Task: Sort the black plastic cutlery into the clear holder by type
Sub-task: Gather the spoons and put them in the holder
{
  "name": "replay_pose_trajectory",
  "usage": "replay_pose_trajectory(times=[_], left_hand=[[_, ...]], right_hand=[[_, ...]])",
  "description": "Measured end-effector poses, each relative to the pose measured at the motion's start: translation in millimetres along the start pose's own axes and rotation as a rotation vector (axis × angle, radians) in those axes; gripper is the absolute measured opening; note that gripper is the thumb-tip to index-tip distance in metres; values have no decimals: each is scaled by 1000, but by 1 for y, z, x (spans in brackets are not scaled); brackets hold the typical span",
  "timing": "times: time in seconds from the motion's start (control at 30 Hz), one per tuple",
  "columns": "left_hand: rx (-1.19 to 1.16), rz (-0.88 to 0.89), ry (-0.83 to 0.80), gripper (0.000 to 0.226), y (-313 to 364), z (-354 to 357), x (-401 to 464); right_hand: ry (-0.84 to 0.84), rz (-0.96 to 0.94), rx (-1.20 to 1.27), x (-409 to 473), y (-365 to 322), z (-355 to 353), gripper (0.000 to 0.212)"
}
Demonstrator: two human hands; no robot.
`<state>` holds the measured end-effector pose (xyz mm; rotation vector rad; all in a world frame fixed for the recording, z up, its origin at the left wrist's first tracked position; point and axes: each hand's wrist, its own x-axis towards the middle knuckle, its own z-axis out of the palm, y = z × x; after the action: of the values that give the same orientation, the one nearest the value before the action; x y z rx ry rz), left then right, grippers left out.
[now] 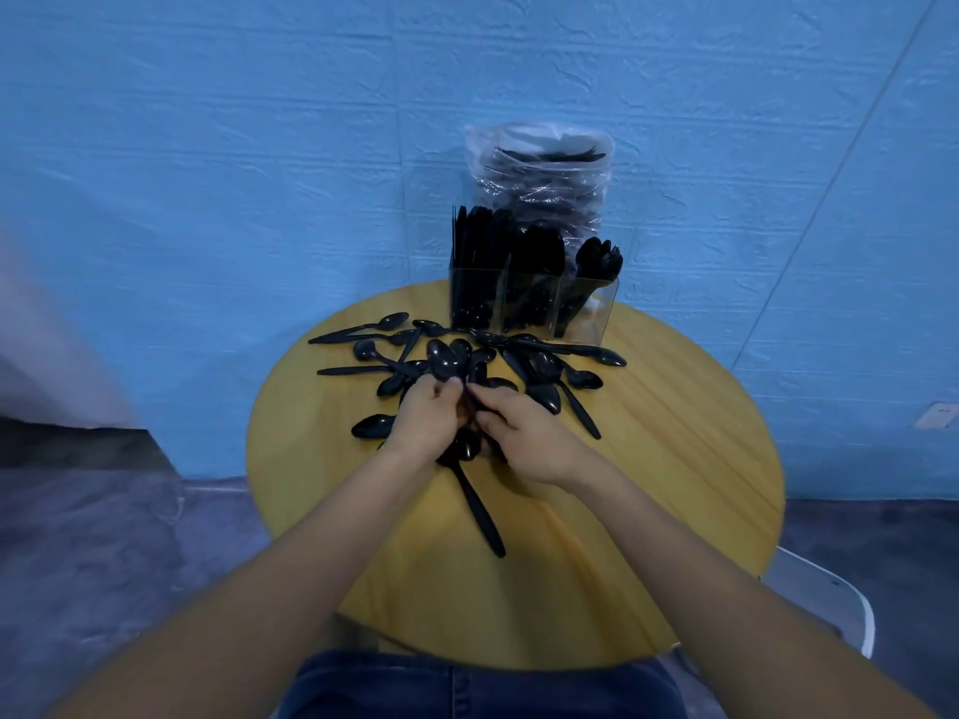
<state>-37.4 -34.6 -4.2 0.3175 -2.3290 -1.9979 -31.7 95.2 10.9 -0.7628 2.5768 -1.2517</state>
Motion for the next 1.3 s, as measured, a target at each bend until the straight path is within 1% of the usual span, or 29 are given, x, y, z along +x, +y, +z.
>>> replay_pose_trajectory(times=[0.1, 0.13, 0.2, 0.27, 0.33, 0.47, 0.53, 0.6, 0.73, 0.8, 0.93, 1.07, 1.17, 1.23, 1.3], left_hand=[[-319, -64, 58, 18, 7, -9, -7], [-400, -63, 76, 16, 9, -13, -9], [-479, -40, 120, 14, 12, -21, -13], [-499, -26, 177, 15, 12, -30, -15], [-479, -22, 212, 20, 5, -38, -15], [-388, 17, 226, 22, -12, -42, -17], [-377, 26, 222, 25, -19, -40, -18], [-374, 30, 212, 27, -22, -38, -18], [-343, 60, 185, 26, -25, -32, -20], [-318, 79, 169, 27, -25, -30, -21], [-289, 96, 159, 28, -24, -26, -21], [-285, 100, 144, 26, -22, -23, -18], [-220, 147, 113, 27, -17, -21, -17], [-164, 199, 82, 28, -10, -18, -17], [-51, 260, 63, 28, -3, -15, -16]], right_hand=[[-11, -11, -10, -5, -5, -3, 29], [28, 14, -35, -6, -3, -3, 30], [162, 102, -122, -5, 4, -3, 36], [230, 221, -193, -4, 12, -1, 47], [202, 325, -293, -6, 14, 5, 60], [132, 369, -465, -6, 1, 28, 92], [117, 369, -522, -3, -2, 37, 100], [148, 351, -533, 1, 0, 38, 92], [233, 332, -425, 2, 7, 27, 63], [272, 329, -399, 0, 11, 21, 53], [345, 309, -358, -5, 21, 6, 48], [404, 227, -268, -12, 25, -10, 43], [478, 182, -128, -17, 22, -22, 27], [502, 194, -17, -18, 21, -29, 14], [496, 205, 71, -20, 18, -36, 22]])
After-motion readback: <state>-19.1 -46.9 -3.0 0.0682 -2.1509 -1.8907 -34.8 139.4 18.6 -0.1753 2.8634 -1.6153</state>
